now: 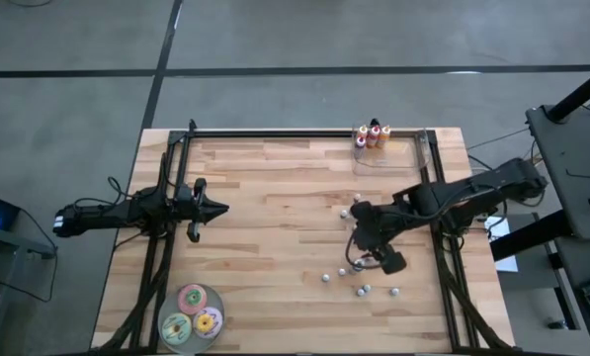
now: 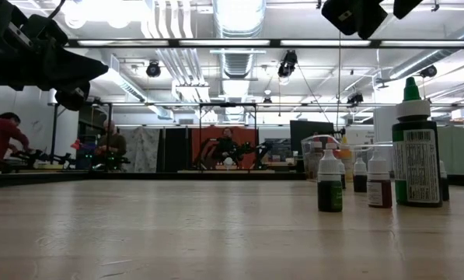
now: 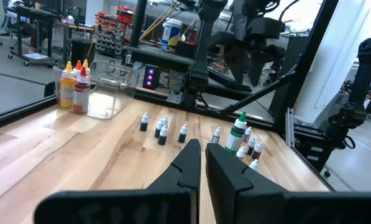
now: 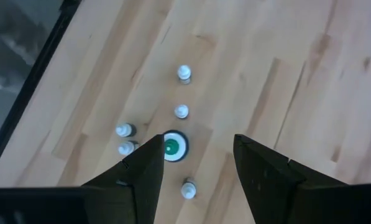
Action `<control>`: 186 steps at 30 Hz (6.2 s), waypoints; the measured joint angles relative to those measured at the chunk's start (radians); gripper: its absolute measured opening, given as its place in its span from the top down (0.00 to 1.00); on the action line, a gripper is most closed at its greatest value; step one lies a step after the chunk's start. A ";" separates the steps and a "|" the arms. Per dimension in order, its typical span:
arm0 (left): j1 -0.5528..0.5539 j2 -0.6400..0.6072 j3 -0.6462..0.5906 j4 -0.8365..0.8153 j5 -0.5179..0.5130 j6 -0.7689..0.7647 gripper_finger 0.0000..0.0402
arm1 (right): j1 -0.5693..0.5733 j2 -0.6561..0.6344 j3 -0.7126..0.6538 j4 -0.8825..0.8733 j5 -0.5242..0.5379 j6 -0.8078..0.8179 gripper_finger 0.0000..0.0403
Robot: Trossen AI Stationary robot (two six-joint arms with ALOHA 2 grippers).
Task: Pick & Place food coloring
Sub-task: Put the big green food coloring bottle into the bin
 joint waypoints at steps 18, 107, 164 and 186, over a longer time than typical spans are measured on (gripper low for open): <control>0.000 0.000 0.000 0.000 0.000 0.000 1.00 | 0.105 0.018 -0.036 -0.002 0.090 -0.052 0.46; 0.000 0.000 0.000 0.000 0.000 0.000 1.00 | -0.016 0.089 0.026 -0.057 0.120 -0.142 0.72; 0.000 0.000 0.000 0.000 0.000 0.000 1.00 | -1.055 0.067 0.196 -0.258 0.132 0.059 0.72; 0.000 0.000 0.000 0.000 0.000 0.000 1.00 | -1.150 0.155 0.153 -0.260 0.211 0.304 0.72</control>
